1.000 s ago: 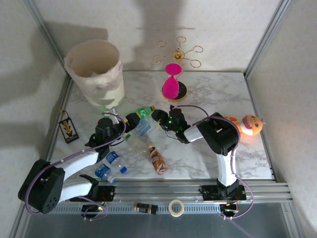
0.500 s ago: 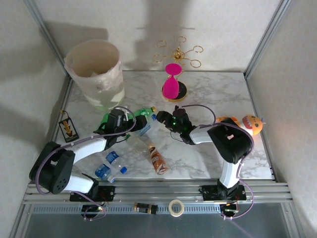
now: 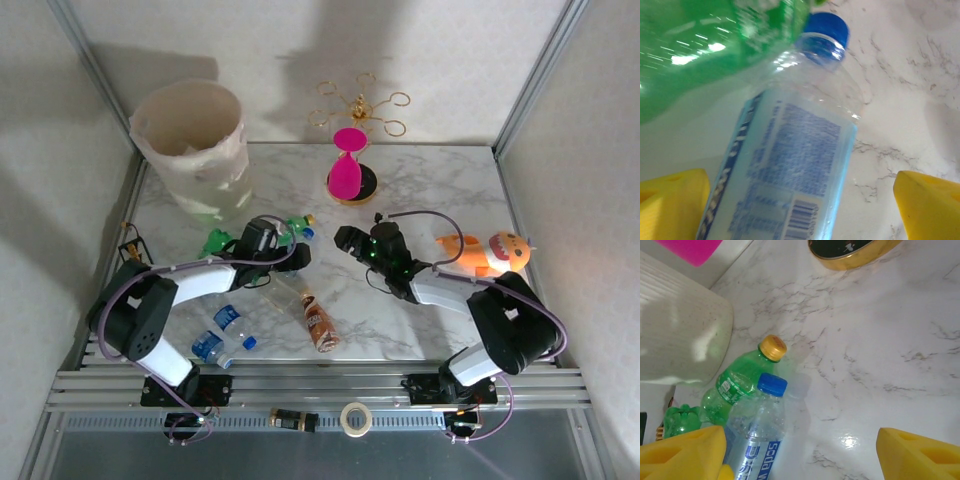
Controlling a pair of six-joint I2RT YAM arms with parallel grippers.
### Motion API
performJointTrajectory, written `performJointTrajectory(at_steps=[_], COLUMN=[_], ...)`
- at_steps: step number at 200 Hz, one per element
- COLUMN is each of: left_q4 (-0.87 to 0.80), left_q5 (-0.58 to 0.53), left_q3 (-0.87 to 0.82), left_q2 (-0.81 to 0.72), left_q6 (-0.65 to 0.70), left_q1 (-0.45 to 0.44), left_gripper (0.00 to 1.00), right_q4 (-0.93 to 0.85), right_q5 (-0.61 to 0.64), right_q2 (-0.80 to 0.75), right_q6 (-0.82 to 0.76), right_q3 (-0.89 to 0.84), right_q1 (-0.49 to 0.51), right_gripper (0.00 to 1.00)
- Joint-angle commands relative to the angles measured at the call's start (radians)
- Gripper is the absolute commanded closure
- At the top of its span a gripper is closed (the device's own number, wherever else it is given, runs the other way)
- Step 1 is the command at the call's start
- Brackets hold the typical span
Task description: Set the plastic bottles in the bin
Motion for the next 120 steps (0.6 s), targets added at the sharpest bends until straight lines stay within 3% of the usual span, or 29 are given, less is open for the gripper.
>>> performJointTrajectory(at_steps=[1,120], left_q4=[-0.032,-0.196], left_q5=[-0.023,-0.157], left_q3=[0.06,0.281], left_q2=[0.033,0.251], left_q6=[0.022,0.076], left_q1=[-0.041,-0.123], left_gripper=[0.06,0.16], right_q4=[-0.024,-0.017], right_q5=[0.04,0.055], right_q2=[-0.026,-0.097], right_q6=[-0.027,-0.016], right_q3=[-0.019,-0.096], right_q1=[-0.007,-0.02], right_gripper=[0.2,0.2])
